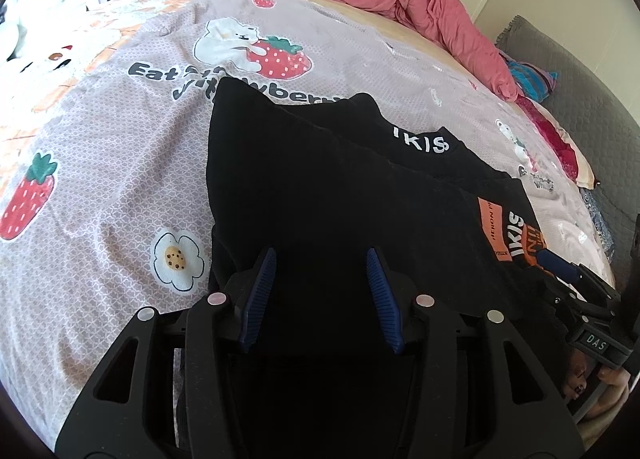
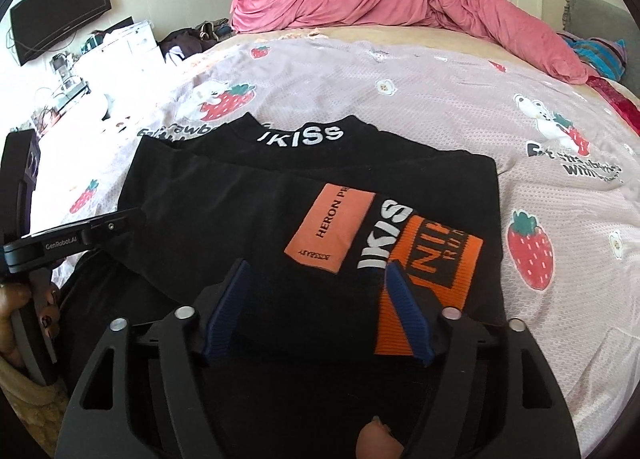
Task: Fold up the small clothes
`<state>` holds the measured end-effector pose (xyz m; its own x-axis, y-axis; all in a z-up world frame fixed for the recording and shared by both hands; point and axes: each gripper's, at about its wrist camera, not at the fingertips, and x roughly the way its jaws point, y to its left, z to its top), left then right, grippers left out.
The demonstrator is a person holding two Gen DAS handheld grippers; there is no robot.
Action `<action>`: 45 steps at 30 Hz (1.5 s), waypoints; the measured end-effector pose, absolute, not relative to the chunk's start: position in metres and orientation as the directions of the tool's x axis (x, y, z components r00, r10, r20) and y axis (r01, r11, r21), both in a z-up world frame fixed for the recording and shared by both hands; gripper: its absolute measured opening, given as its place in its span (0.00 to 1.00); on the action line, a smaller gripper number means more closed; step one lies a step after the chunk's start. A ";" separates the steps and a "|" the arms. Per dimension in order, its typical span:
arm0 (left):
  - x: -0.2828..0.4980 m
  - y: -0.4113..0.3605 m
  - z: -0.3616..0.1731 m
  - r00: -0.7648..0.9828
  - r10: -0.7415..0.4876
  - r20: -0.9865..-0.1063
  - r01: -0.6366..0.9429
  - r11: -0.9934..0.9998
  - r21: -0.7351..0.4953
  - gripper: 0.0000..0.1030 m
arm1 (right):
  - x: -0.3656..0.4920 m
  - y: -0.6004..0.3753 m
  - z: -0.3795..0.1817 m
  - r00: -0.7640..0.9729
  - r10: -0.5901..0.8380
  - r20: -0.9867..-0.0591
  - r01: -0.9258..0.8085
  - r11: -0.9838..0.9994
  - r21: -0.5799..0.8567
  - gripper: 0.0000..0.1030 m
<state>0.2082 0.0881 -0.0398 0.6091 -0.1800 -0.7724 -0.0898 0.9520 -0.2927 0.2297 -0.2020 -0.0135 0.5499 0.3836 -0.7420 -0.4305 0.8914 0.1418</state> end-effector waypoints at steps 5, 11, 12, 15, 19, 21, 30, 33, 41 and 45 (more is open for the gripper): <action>0.205 0.086 -0.037 0.616 -0.181 -0.767 -0.083 0.953 -0.292 0.44 | 0.231 -0.207 -0.010 0.563 0.384 -0.732 -0.414 0.897 0.151 0.77; 0.199 0.088 -0.031 0.634 -0.196 -0.748 -0.078 0.946 -0.315 0.54 | 0.229 -0.209 -0.004 0.581 0.395 -0.711 -0.408 0.898 0.166 0.87; 0.198 0.089 -0.029 0.640 -0.198 -0.742 -0.077 0.945 -0.319 0.56 | 0.228 -0.210 -0.002 0.588 0.396 -0.706 -0.406 0.899 0.166 0.89; 0.194 0.088 -0.022 0.657 -0.185 -0.731 -0.075 0.949 -0.307 0.67 | 0.226 -0.211 0.003 0.606 0.398 -0.689 -0.408 0.899 0.161 0.91; 0.188 0.090 -0.014 0.688 -0.141 -0.712 -0.092 0.956 -0.278 0.84 | 0.221 -0.215 0.009 0.631 0.405 -0.662 -0.403 0.900 0.166 0.95; 0.183 0.092 -0.009 0.706 -0.117 -0.699 -0.102 0.959 -0.263 0.89 | 0.221 -0.218 0.012 0.634 0.414 -0.653 -0.400 0.898 0.181 0.95; 0.174 0.091 -0.003 0.708 -0.095 -0.700 -0.082 0.973 -0.214 0.91 | 0.215 -0.235 0.022 0.665 0.422 -0.617 -0.371 0.903 0.218 0.96; 0.169 0.091 -0.001 0.712 -0.088 -0.697 -0.079 0.976 -0.204 0.91 | 0.212 -0.241 0.024 0.672 0.420 -0.610 -0.363 0.905 0.223 0.96; 0.159 0.095 0.002 0.719 -0.087 -0.690 -0.075 0.977 -0.202 0.91 | 0.201 -0.254 0.026 0.686 0.415 -0.598 -0.353 0.908 0.226 0.96; 0.154 0.097 0.001 0.717 -0.080 -0.692 -0.074 0.979 -0.191 0.91 | 0.194 -0.262 0.026 0.696 0.407 -0.592 -0.343 0.912 0.223 0.96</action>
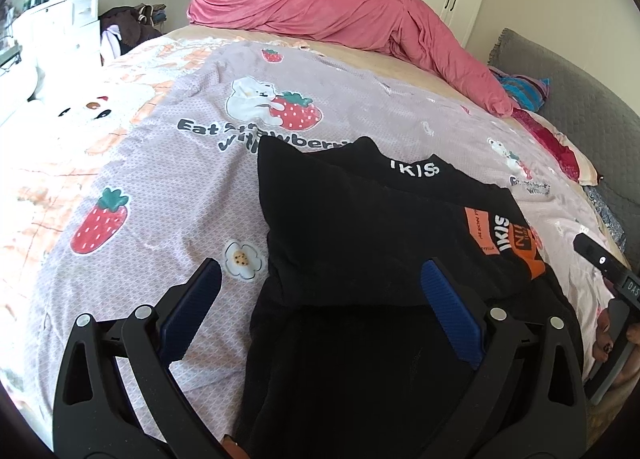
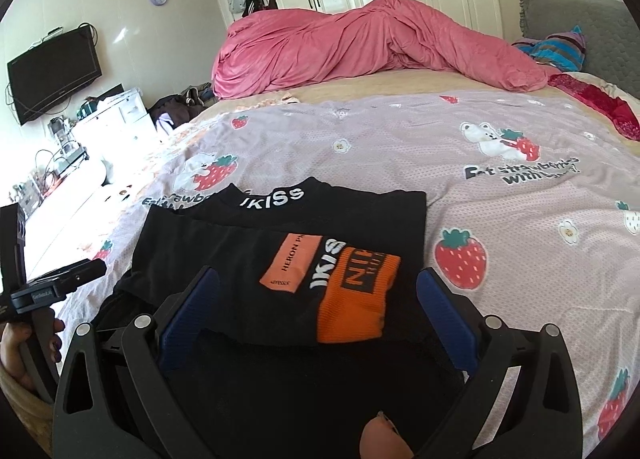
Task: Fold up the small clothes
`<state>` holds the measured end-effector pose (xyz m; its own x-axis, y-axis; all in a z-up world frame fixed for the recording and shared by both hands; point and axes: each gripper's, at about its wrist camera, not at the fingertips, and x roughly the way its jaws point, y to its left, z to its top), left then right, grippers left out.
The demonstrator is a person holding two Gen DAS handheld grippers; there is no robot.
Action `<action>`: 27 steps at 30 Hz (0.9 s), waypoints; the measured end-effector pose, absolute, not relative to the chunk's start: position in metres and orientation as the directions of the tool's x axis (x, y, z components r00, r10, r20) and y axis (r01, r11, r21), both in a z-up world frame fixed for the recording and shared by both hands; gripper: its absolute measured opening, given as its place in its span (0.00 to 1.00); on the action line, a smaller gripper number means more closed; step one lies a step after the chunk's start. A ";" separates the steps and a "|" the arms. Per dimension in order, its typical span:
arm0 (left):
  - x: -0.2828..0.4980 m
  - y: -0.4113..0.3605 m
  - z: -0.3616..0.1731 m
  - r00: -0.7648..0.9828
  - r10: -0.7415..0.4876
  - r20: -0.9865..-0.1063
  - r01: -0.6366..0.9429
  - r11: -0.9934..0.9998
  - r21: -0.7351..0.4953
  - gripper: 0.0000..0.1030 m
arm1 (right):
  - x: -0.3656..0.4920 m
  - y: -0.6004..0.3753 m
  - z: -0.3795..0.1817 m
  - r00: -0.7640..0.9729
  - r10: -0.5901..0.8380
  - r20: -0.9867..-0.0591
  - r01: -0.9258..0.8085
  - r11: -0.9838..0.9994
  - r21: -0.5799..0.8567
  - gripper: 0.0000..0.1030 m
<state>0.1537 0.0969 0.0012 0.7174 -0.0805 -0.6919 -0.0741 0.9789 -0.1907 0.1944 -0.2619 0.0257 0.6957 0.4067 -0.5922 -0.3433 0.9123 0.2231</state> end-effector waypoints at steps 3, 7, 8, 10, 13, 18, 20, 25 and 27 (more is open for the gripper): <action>0.149 0.099 0.000 0.714 -0.068 -0.697 -0.079 0.981 -0.178 0.91 | 0.190 -0.267 0.026 0.702 0.401 -0.588 -0.337 0.915 0.222 0.96; 0.142 0.105 0.000 0.715 -0.062 -0.696 -0.088 0.980 -0.178 0.91 | 0.186 -0.274 0.026 0.709 0.398 -0.582 -0.327 0.917 0.229 0.96; 0.140 0.106 0.000 0.715 -0.065 -0.696 -0.089 0.979 -0.182 0.91 | 0.185 -0.276 0.026 0.709 0.399 -0.581 -0.326 0.917 0.232 0.96; 0.136 0.110 0.000 0.717 -0.061 -0.694 -0.096 0.978 -0.185 0.91 | 0.182 -0.278 0.026 0.712 0.398 -0.579 -0.320 0.917 0.236 0.96; 0.130 0.116 0.000 0.717 -0.047 -0.695 -0.111 0.977 -0.181 0.91 | 0.177 -0.282 0.025 0.715 0.398 -0.575 -0.315 0.917 0.245 0.96; 0.119 0.122 0.001 0.722 -0.035 -0.691 -0.123 0.976 -0.179 0.91 | 0.169 -0.290 0.021 0.715 0.395 -0.576 -0.300 0.919 0.257 0.96; 0.114 0.122 0.000 0.722 -0.012 -0.692 -0.133 0.979 -0.156 0.91 | 0.165 -0.292 0.019 0.713 0.395 -0.580 -0.298 0.919 0.259 0.96; 0.101 0.124 -0.007 0.713 -0.008 -0.701 -0.137 0.979 -0.151 0.91 | 0.156 -0.296 0.014 0.713 0.382 -0.588 -0.295 0.924 0.242 0.96; 0.093 0.124 -0.010 0.713 -0.013 -0.701 -0.140 0.977 -0.160 0.91 | 0.153 -0.297 0.012 0.715 0.379 -0.587 -0.293 0.925 0.241 0.96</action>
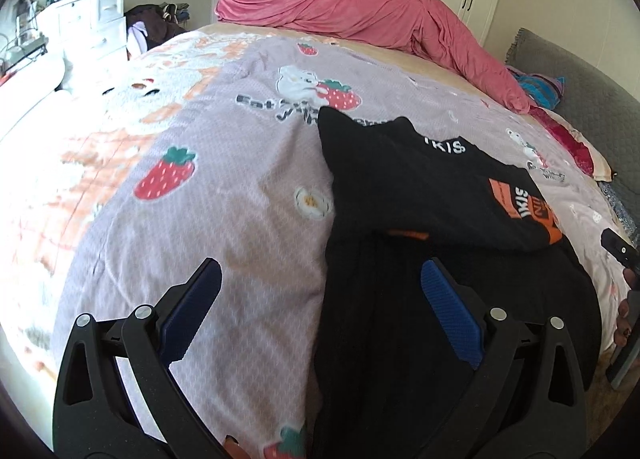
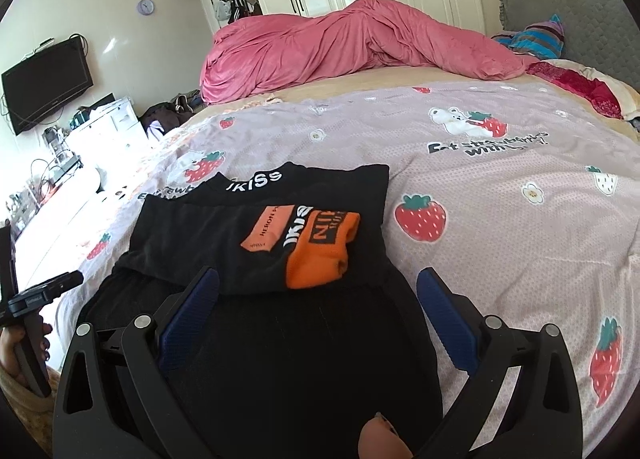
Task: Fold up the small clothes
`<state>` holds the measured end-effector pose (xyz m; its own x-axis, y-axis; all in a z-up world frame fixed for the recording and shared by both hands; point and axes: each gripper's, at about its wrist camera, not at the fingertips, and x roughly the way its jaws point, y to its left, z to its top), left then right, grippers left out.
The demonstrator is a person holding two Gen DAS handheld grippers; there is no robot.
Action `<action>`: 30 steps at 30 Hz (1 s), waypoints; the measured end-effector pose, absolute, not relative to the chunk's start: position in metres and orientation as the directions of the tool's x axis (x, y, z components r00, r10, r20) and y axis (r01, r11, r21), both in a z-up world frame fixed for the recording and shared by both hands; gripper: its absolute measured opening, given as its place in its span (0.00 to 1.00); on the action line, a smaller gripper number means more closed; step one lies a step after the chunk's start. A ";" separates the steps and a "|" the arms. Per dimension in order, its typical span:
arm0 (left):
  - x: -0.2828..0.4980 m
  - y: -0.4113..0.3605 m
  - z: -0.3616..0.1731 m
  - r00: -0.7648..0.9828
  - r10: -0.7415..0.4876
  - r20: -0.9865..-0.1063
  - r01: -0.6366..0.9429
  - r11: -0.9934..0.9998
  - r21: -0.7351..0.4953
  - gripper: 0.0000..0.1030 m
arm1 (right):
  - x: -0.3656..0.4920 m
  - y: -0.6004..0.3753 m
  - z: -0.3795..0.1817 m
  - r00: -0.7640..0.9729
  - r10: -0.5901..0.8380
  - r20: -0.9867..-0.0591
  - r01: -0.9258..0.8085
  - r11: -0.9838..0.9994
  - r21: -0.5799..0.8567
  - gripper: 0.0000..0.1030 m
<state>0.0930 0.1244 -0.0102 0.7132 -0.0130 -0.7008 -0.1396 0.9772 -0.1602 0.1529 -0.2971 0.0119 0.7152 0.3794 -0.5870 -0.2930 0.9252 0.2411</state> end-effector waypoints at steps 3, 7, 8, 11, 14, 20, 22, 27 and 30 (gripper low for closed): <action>0.081 0.124 -0.013 0.720 -0.026 -0.694 -0.135 0.975 -0.177 0.91 | 0.148 -0.300 0.008 0.713 0.379 -0.590 -0.287 0.926 0.247 0.96; 0.066 0.122 -0.014 0.731 -0.036 -0.681 -0.130 0.973 -0.190 0.91 | 0.143 -0.303 0.002 0.704 0.375 -0.604 -0.282 0.927 0.247 0.96; 0.061 0.120 -0.014 0.735 -0.034 -0.677 -0.127 0.974 -0.186 0.91 | 0.140 -0.304 0.000 0.702 0.375 -0.606 -0.284 0.927 0.245 0.96; 0.052 0.117 -0.015 0.741 -0.029 -0.671 -0.120 0.977 -0.174 0.91 | 0.135 -0.306 -0.003 0.703 0.366 -0.610 -0.285 0.931 0.230 0.96; 0.040 0.114 -0.019 0.742 -0.039 -0.669 -0.111 0.977 -0.180 0.91 | 0.129 -0.307 -0.006 0.702 0.362 -0.613 -0.289 0.932 0.219 0.96; 0.025 0.110 -0.031 0.725 -0.074 -0.685 -0.111 0.969 -0.222 0.81 | 0.117 -0.309 -0.014 0.698 0.352 -0.623 -0.289 0.935 0.204 0.96; 0.022 0.107 -0.035 0.715 -0.089 -0.693 -0.106 0.967 -0.233 0.79 | 0.114 -0.310 -0.016 0.696 0.353 -0.625 -0.288 0.935 0.208 0.96; 0.011 0.099 -0.040 0.700 -0.124 -0.703 -0.090 0.962 -0.259 0.55 | 0.105 -0.316 -0.024 0.690 0.348 -0.635 -0.270 0.937 0.220 0.96; 0.005 0.100 -0.043 0.686 -0.157 -0.710 -0.081 0.954 -0.289 0.43 | 0.099 -0.321 -0.027 0.689 0.345 -0.637 -0.256 0.939 0.232 0.96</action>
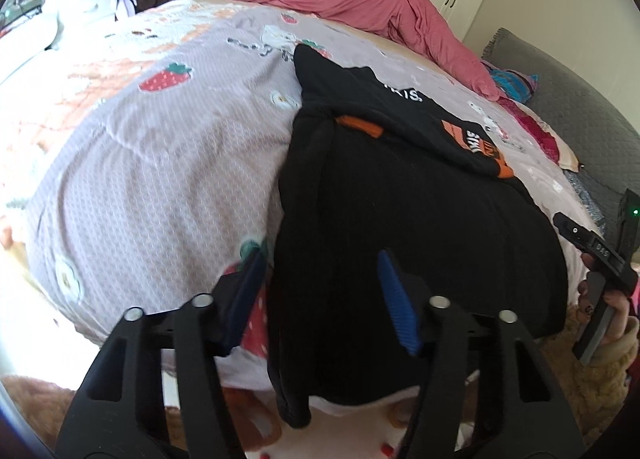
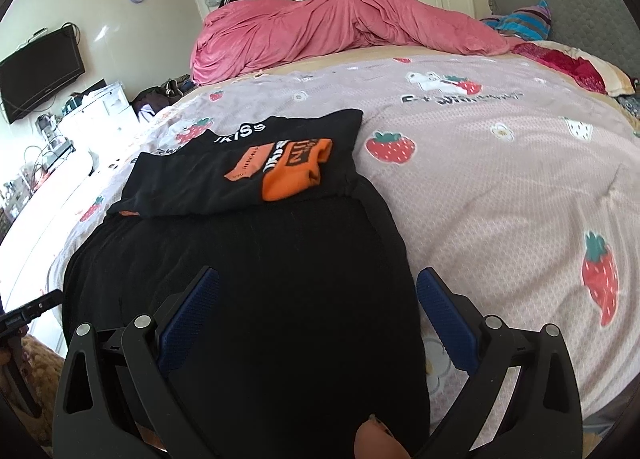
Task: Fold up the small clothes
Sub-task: 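Grasp the hem with both tools and lift it toward the collar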
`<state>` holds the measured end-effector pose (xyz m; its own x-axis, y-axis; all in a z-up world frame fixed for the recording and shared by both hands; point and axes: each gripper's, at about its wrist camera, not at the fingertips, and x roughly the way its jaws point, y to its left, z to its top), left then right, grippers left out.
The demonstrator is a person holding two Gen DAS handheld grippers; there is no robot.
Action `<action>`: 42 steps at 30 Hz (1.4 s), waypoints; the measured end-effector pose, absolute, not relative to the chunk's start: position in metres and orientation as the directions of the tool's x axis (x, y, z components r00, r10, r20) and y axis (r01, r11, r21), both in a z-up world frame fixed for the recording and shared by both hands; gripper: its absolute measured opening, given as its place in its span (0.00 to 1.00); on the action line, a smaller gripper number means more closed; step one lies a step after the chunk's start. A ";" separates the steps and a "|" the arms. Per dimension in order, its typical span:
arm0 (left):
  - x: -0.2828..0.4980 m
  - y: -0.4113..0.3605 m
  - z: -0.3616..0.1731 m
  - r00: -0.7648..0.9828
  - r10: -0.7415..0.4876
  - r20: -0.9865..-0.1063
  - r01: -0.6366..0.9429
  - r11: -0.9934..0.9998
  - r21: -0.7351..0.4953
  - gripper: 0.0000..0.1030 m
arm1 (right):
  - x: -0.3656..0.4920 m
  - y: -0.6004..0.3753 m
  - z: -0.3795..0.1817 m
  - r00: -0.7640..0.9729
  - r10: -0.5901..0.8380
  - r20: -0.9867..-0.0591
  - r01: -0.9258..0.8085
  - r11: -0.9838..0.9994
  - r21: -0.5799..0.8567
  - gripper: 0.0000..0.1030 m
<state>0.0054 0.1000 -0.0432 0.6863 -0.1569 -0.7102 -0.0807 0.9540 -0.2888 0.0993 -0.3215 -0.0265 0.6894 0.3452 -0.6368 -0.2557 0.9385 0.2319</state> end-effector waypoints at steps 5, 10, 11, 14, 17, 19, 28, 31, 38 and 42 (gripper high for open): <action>0.001 0.100 -0.051 0.658 -0.174 -0.733 -0.085 0.949 -0.302 0.37 | 0.089 -0.328 -0.029 0.688 0.343 -0.639 -0.240 0.939 0.246 0.96; -0.003 0.100 -0.060 0.623 -0.185 -0.760 -0.096 0.946 -0.309 0.37 | 0.076 -0.330 -0.034 0.672 0.341 -0.658 -0.239 0.940 0.244 0.96; -0.003 0.100 -0.063 0.615 -0.190 -0.765 -0.098 0.944 -0.314 0.37 | 0.073 -0.331 -0.035 0.668 0.338 -0.663 -0.238 0.941 0.240 0.96; -0.005 0.098 -0.068 0.596 -0.195 -0.779 -0.104 0.943 -0.315 0.37 | 0.066 -0.332 -0.039 0.653 0.334 -0.680 -0.236 0.943 0.236 0.96; -0.007 0.097 -0.071 0.587 -0.205 -0.783 -0.102 0.941 -0.323 0.37 | 0.059 -0.333 -0.042 0.636 0.337 -0.694 -0.239 0.941 0.238 0.96; -0.008 0.098 -0.072 0.586 -0.217 -0.781 -0.103 0.936 -0.337 0.37 | 0.054 -0.335 -0.043 0.623 0.342 -0.704 -0.248 0.939 0.237 0.96; -0.020 0.105 -0.084 0.546 -0.280 -0.790 -0.127 0.904 -0.408 0.37 | 0.027 -0.356 -0.056 0.535 0.374 -0.757 -0.274 0.925 0.263 0.96; -0.023 0.108 -0.088 0.534 -0.294 -0.792 -0.138 0.895 -0.425 0.37 | 0.019 -0.361 -0.061 0.504 0.392 -0.770 -0.289 0.916 0.277 0.95; -0.028 0.109 -0.094 0.512 -0.299 -0.805 -0.141 0.895 -0.423 0.37 | 0.009 -0.362 -0.068 0.458 0.415 -0.786 -0.313 0.903 0.294 0.58; -0.026 0.110 -0.097 0.498 -0.308 -0.810 -0.151 0.890 -0.431 0.37 | 0.012 -0.364 -0.075 0.443 0.397 -0.804 -0.306 0.910 0.280 0.25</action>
<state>-0.0256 0.1103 -0.0972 0.4982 -0.3082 -0.8104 -0.1507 0.8897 -0.4310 0.0120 -0.3636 -0.0746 0.4434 0.3968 -0.8037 -0.3063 0.9098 0.2802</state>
